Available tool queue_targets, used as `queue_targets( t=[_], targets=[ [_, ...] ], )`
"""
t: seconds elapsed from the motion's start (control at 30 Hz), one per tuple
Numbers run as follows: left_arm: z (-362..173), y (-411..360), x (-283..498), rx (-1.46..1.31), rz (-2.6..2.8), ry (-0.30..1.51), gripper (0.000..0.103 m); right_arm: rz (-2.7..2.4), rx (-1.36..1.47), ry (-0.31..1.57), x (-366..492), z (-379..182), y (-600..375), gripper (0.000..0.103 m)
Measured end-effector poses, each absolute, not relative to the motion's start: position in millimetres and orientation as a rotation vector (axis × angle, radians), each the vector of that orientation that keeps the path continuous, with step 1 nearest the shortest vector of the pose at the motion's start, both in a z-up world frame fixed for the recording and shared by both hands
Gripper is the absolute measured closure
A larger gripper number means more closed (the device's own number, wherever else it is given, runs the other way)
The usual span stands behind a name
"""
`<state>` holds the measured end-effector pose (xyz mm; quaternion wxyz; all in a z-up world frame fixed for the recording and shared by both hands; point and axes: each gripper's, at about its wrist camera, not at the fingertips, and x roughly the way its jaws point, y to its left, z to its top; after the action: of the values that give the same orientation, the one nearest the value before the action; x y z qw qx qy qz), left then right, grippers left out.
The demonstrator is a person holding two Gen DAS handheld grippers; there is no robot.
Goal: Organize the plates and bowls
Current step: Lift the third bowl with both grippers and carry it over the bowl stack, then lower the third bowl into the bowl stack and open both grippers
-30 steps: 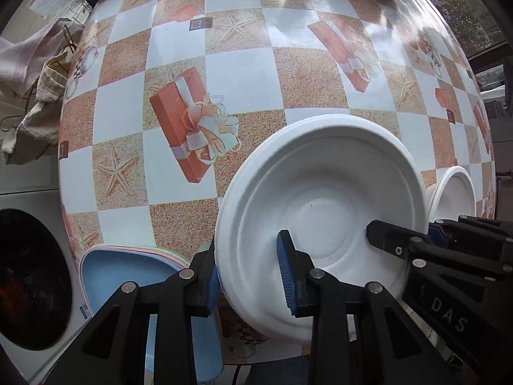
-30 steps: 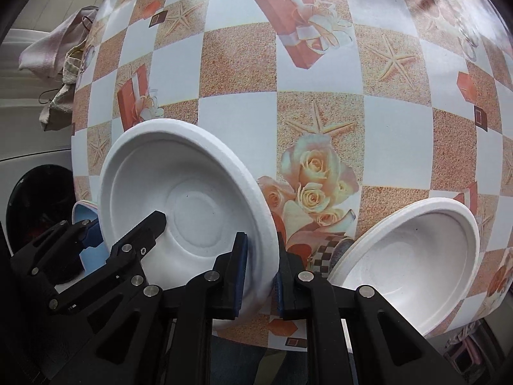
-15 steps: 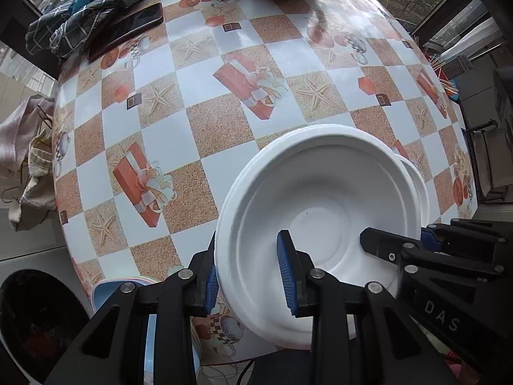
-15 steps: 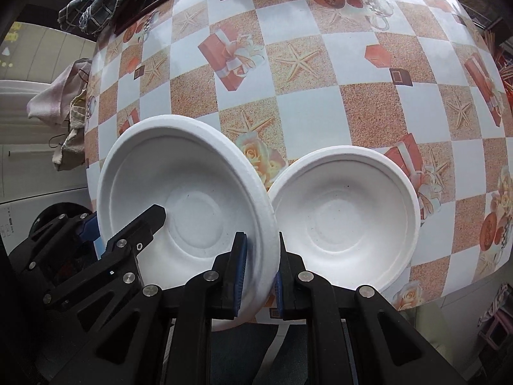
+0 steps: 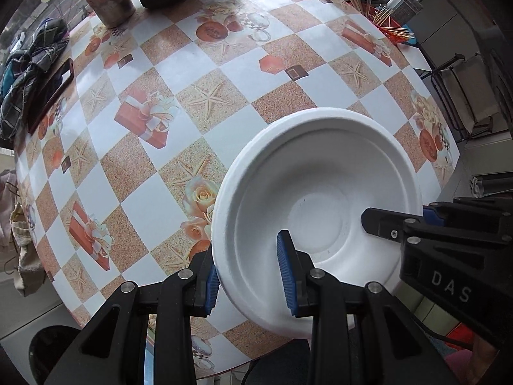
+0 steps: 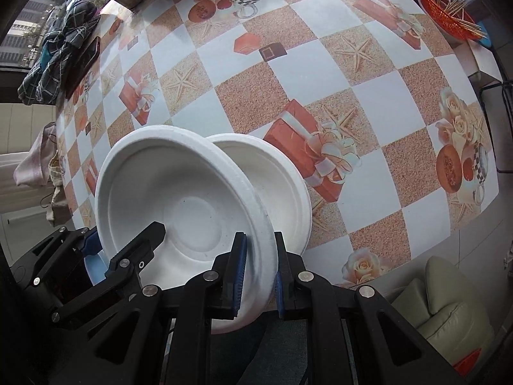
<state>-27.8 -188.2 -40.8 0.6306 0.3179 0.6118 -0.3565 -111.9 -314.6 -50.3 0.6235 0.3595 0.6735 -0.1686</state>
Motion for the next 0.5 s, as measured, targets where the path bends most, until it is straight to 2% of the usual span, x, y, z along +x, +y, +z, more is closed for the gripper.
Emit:
queue_targets(
  t=[0.1,0.17,0.2,0.23,0.3,0.37,0.4,0.43,0.5],
  targets=[
    [-43.7,-194.8,-31.8,0.744,-0.831,1.404,0.068,-0.404,0.839,1.547,-117.0,-52.6,-320.8,0.086],
    [-46.6,-197.0,-33.8,0.750,-0.840,1.413,0.062,-0.411,0.850,1.548,-121.2,-54.3,-325.8,0.085],
    [-47.8,-197.5,-34.5,0.756,-0.837,1.419,0.054,-0.409,0.860,1.549,-122.1,-55.8,-328.1,0.085],
    [-48.7,-197.2,-34.1,0.762,-0.826,1.419,0.040,-0.409,0.874,1.546,-123.4,-56.9,-330.6,0.085],
    [-47.2,-193.6,-30.1,0.745,-0.816,1.412,0.031,-0.428,0.891,1.548,-126.9,-58.9,-337.3,0.085],
    [-43.9,-187.9,-23.6,0.717,-0.817,1.417,0.029,-0.448,0.913,1.550,-131.6,-61.1,-343.9,0.058],
    [-42.3,-184.1,-19.7,0.701,-0.816,1.421,0.026,-0.456,0.923,1.541,-134.2,-61.0,-347.1,0.023],
    [-40.6,-179.9,-15.7,0.683,-0.814,1.425,0.025,-0.459,0.931,1.523,-136.5,-59.9,-349.9,0.012],
    [-37.0,-170.0,-8.3,0.646,-0.819,1.441,0.024,-0.470,0.933,1.519,-141.0,-58.9,-354.0,0.012]
  ],
)
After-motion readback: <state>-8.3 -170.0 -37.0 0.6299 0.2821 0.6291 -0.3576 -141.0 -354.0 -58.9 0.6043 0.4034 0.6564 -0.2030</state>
